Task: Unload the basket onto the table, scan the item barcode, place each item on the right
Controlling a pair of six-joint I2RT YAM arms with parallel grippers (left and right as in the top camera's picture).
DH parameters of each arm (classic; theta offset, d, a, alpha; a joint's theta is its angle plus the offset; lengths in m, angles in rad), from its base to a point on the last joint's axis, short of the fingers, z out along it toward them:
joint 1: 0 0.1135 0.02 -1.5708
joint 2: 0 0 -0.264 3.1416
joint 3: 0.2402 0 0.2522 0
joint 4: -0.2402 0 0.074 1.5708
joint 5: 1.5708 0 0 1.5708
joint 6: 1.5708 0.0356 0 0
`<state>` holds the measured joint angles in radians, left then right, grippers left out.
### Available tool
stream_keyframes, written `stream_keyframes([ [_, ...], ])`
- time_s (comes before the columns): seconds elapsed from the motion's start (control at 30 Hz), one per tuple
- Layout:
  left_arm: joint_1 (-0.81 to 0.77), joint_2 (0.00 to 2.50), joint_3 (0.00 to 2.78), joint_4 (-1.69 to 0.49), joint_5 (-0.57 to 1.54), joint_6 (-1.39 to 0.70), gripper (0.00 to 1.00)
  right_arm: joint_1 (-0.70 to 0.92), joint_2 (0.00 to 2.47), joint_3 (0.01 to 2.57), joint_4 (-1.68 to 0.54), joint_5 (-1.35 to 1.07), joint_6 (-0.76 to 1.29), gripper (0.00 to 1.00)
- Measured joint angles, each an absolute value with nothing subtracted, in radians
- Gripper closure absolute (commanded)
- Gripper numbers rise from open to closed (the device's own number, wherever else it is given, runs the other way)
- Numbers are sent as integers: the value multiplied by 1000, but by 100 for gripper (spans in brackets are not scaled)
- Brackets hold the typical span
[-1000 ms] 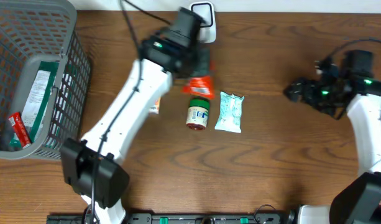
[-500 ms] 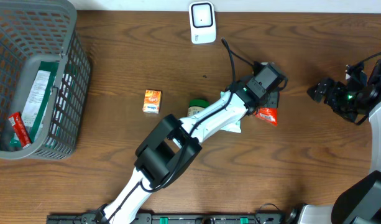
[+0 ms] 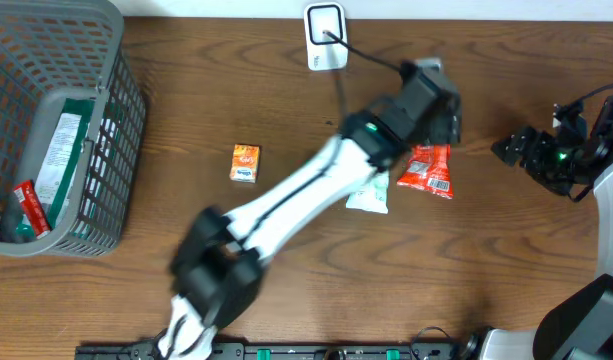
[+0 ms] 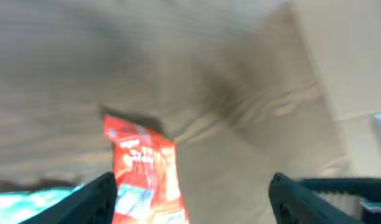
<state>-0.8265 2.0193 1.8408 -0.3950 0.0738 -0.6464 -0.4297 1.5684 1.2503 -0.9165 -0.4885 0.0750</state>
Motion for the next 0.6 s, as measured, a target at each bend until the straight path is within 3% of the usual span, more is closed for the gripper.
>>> stream_keyframes([
  [0.03,-809,1969,1845,-456,76,-630,48,-430,1568,1250,-916,-522,65,57],
  [0.07,-769,1893,1850,-555,75,-601,59,-428,1568,1250,-916,-587,41,76],
  [0.1,-741,1855,1852,-620,75,-573,61,-426,1568,1250,-916,-616,35,86],
  [0.23,-620,1781,1860,-844,72,-465,59,-403,1568,1248,-905,-674,7,90],
  [0.33,-527,1769,1858,-981,72,-397,51,-363,1568,1219,-836,-701,-13,99],
  [0.6,-338,1724,1856,-1131,72,-260,44,-297,1588,1039,-496,-730,-33,99],
])
